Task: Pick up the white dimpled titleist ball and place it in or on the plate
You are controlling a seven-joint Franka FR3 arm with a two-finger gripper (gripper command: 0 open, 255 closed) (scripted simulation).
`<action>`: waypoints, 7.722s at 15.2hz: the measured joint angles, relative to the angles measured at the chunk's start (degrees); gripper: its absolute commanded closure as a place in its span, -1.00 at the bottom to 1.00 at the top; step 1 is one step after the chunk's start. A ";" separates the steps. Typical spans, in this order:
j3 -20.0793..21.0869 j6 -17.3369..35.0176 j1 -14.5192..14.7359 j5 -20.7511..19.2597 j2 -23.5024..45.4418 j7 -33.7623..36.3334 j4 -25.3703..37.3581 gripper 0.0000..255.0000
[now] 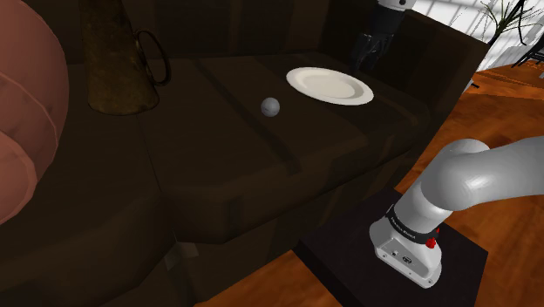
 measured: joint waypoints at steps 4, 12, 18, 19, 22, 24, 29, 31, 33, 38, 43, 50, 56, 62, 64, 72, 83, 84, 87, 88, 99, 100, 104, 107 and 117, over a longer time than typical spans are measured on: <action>1.76 1.00 1.36 1.91 -0.36 1.46 -0.84 -1.00; 8.99 5.08 6.54 9.05 1.10 7.34 -0.75 -1.00; 14.18 8.08 9.97 13.49 3.06 11.24 1.02 -1.00; 15.23 9.32 10.48 14.20 3.76 11.93 0.98 -1.00; 18.30 10.91 11.87 15.98 6.06 14.27 3.42 -1.00; 20.29 12.11 12.72 17.00 7.39 15.72 4.77 -1.00; 23.66 15.24 13.89 18.38 10.17 17.82 6.53 -1.00; 24.10 16.82 13.98 18.58 10.50 17.84 5.39 -1.00; 24.65 18.34 14.00 18.71 11.01 18.02 4.44 -1.00; 25.15 20.44 14.01 18.88 11.55 17.99 2.93 -1.00; 25.16 20.53 14.01 18.89 11.56 17.98 2.86 1.00; 25.16 20.53 14.01 18.89 11.56 17.98 2.86 1.00; 24.85 18.35 13.79 18.51 11.77 18.18 5.26 1.00; 24.11 13.85 13.40 17.80 12.19 18.47 10.16 1.00; 24.00 12.38 13.29 17.57 12.47 18.70 11.93 1.00; 21.12 7.91 12.72 16.95 11.68 16.49 15.10 1.00; 6.94 3.93 10.42 14.11 4.03 1.49 8.65 1.00; 5.62 3.65 10.10 13.65 3.59 0.08 8.27 1.00; 1.53 2.58 9.03 12.05 3.42 -4.25 8.48 1.00; 0.18 2.27 8.68 11.52 3.17 -5.70 8.33 1.00; -1.07 8.96 8.18 11.15 0.58 -8.19 -1.26 1.00; -1.02 9.66 8.19 11.20 0.41 -8.24 -2.13 1.00; -1.04 11.55 8.15 11.25 0.00 -8.56 -4.45 1.00; -1.04 11.67 8.15 11.25 -0.04 -8.57 -4.61 1.00; -1.13 10.66 8.11 11.16 -0.11 -8.52 -3.63 -1.00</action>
